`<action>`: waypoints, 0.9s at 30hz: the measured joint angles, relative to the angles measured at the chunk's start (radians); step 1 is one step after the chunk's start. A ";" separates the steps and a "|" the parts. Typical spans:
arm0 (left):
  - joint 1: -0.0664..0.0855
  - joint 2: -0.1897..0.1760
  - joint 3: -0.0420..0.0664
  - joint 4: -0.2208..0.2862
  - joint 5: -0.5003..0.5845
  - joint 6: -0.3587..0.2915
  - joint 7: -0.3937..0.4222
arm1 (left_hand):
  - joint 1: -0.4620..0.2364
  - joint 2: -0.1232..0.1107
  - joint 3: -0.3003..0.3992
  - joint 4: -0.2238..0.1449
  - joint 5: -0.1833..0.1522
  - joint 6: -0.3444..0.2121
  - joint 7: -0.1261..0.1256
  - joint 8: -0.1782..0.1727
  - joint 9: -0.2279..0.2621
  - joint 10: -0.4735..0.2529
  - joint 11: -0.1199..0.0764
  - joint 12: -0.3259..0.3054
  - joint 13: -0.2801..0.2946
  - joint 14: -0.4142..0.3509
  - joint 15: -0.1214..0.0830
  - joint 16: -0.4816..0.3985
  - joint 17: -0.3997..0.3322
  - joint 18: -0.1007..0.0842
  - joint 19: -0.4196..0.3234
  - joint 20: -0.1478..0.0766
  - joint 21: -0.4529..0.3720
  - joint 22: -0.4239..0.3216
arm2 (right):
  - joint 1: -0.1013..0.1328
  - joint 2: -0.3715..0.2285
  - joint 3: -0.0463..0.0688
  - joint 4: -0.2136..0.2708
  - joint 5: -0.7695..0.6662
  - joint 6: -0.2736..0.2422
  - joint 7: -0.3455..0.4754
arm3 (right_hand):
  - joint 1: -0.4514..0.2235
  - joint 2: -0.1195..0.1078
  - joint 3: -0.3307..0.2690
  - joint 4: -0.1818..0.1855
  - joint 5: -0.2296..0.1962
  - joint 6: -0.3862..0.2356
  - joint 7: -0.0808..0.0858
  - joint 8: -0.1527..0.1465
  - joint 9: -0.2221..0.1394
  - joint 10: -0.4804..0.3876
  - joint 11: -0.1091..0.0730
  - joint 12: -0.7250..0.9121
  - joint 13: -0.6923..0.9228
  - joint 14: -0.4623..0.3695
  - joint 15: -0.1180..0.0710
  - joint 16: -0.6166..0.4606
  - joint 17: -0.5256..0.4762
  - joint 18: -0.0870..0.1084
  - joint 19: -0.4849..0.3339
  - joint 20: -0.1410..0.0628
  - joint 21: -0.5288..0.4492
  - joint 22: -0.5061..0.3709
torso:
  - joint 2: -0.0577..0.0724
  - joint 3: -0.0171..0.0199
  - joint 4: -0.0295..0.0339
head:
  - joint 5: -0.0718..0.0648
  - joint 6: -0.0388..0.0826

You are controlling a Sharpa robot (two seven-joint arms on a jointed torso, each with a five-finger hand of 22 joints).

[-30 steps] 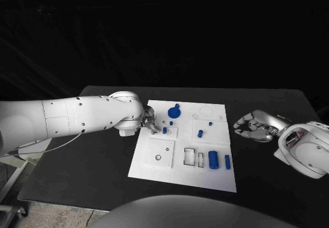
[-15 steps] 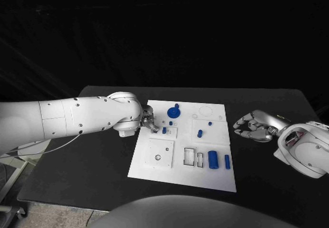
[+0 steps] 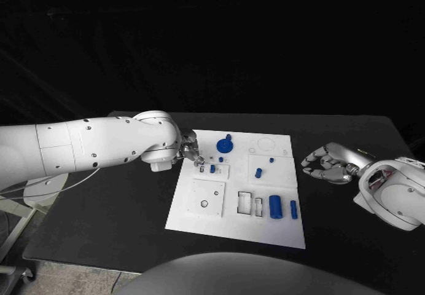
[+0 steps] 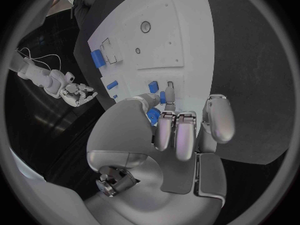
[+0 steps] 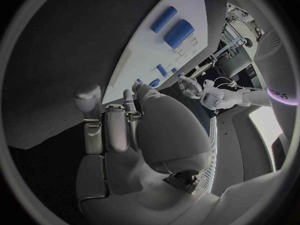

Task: Assemble the parts on the task board

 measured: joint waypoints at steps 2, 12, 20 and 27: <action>0.012 0.009 0.000 -0.019 0.008 0.028 -0.001 | -0.029 -0.028 0.069 -0.009 -0.039 0.000 0.000 0.011 0.004 0.000 0.000 0.000 0.000 0.000 0.000 0.000 0.000 0.000 0.000 0.000 0.000 0.000 | 0.000 0.002 0.000 -0.001 0.000 0.000 0.000 | 0.000 0.000 0.000 0.000 0.000 0.000 0.000 0.000 0.000 0.000 0.000 0.000 0.000 0.000 0.000 0.000 0.000 0.000 0.000 0.000 0.000 0.000 | 0.000 -0.0001 -0.0001 | 0.001 0.000; 0.031 0.083 -0.006 -0.125 0.036 0.205 -0.009 | -0.130 -0.051 0.187 -0.078 -0.082 0.002 -0.001 0.033 0.022 0.000 0.000 0.004 0.000 0.000 0.000 0.000 0.000 0.000 -0.004 -0.004 -0.007 0.001 | -0.001 0.001 0.000 -0.001 0.001 0.003 -0.001 | 0.000 0.000 0.000 0.000 0.000 0.000 0.000 0.000 0.000 0.000 0.000 -0.003 0.000 0.000 0.000 0.000 0.000 0.000 0.000 0.000 0.000 0.000 | 0.002 -0.0001 -0.0008 | 0.000 0.000; 0.032 0.147 -0.007 -0.210 0.055 0.325 -0.020 | -0.153 -0.055 0.196 -0.104 -0.094 0.003 0.001 0.038 0.026 0.000 0.000 0.004 0.000 0.000 0.000 0.000 0.000 0.000 -0.011 -0.003 -0.011 0.001 | -0.001 0.003 0.000 -0.001 0.001 0.005 -0.002 | 0.000 0.000 0.000 0.000 0.000 0.000 0.000 0.000 0.000 0.000 0.000 -0.003 -0.001 0.000 0.000 0.000 0.000 0.000 0.000 0.000 0.000 0.000 | 0.002 0.0000 -0.0011 | 0.002 0.000; 0.032 0.178 -0.007 -0.249 0.066 0.355 -0.023 | -0.169 -0.053 0.211 -0.131 -0.101 -0.006 0.002 0.038 0.027 0.000 0.000 0.004 0.000 0.000 0.000 0.000 0.000 0.000 -0.011 -0.003 -0.011 0.001 | -0.001 0.002 0.000 0.000 0.001 0.006 -0.002 | 0.000 0.000 0.000 0.000 0.000 0.000 0.000 0.000 0.000 0.000 0.000 -0.003 -0.001 0.000 0.000 0.000 0.000 0.000 0.000 0.000 0.000 0.000 | 0.002 0.0000 -0.0010 | 0.003 0.000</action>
